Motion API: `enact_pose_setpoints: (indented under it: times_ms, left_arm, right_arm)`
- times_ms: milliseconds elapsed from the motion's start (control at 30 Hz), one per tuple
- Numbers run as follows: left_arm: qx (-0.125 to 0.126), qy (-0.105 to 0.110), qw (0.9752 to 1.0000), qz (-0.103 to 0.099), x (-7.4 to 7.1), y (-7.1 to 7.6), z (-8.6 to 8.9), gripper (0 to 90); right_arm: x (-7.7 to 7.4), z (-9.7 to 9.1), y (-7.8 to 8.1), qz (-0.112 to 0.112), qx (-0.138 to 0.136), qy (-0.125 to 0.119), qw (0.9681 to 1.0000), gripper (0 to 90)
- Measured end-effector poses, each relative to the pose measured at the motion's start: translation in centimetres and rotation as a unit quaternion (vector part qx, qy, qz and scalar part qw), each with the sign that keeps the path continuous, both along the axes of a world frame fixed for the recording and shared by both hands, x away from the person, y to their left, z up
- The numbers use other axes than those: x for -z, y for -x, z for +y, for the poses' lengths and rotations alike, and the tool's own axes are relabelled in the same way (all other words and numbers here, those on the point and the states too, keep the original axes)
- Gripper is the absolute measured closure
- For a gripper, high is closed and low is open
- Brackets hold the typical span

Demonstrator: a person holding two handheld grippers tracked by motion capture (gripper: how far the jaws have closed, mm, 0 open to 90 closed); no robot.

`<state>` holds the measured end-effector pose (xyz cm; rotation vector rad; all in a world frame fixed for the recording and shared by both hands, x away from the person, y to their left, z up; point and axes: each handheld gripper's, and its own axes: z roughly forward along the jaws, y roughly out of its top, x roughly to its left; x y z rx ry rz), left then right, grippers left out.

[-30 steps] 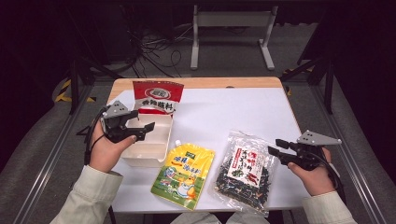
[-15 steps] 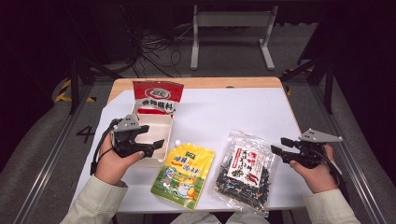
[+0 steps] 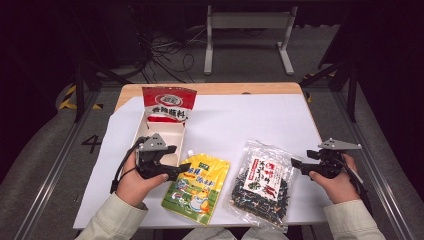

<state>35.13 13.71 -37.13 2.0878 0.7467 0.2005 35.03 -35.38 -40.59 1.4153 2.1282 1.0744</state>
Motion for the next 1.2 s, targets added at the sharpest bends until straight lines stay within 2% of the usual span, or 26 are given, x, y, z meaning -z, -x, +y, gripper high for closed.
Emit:
enact_pose_setpoints:
  times_ms: [100, 233, 367, 500, 667, 800, 900, 1067, 1200]
  left_arm:
    - [0.011, 0.001, 0.9999, 0.001, 0.4, 0.3, -0.8, 23.3]
    - [0.021, 0.0, 0.9998, 0.004, 0.9, 0.6, -1.4, 23.3]
    - [0.025, -0.002, 0.9997, 0.007, 1.2, 0.8, -1.6, 23.2]
    - [0.025, -0.004, 0.9996, 0.009, 1.5, 0.8, -1.5, 23.1]
    - [0.019, -0.003, 0.9997, 0.014, 2.0, 0.6, -1.4, 23.1]
    - [0.021, -0.004, 0.9996, 0.017, 2.3, 0.4, -1.4, 23.0]
    - [0.023, -0.004, 0.9996, 0.017, 2.4, 0.4, -1.5, 23.0]
    - [0.024, -0.004, 0.9995, 0.021, 2.5, 0.4, -1.6, 22.9]
    - [0.026, -0.006, 0.9994, 0.024, 2.6, 0.4, -1.7, 22.8]
  right_arm:
    - [0.5, 0.0, -0.4, 0.01, 0.008, -0.011, 0.9999, 21.4]
    - [1.2, 0.0, -0.9, 0.023, 0.016, -0.012, 0.9995, 18.8]
    - [2.0, 0.1, -1.5, 0.034, 0.022, -0.02, 0.999, 15.1]
    - [2.5, 0.2, -2.0, 0.037, 0.045, -0.03, 0.9979, 12.6]
    - [3.0, 0.2, -2.3, 0.048, 0.035, -0.022, 0.998, 10.5]
    - [3.1, 0.4, -2.5, 0.046, 0.023, -0.012, 0.9986, 9.6]
    - [3.2, 0.4, -2.6, 0.045, 0.02, 0.005, 0.9988, 9.9]
    - [3.8, 0.3, -2.8, 0.068, 0.02, 0.017, 0.9973, 9.3]
    - [3.9, 0.4, -2.7, 0.068, 0.01, 0.028, 0.9972, 9.3]
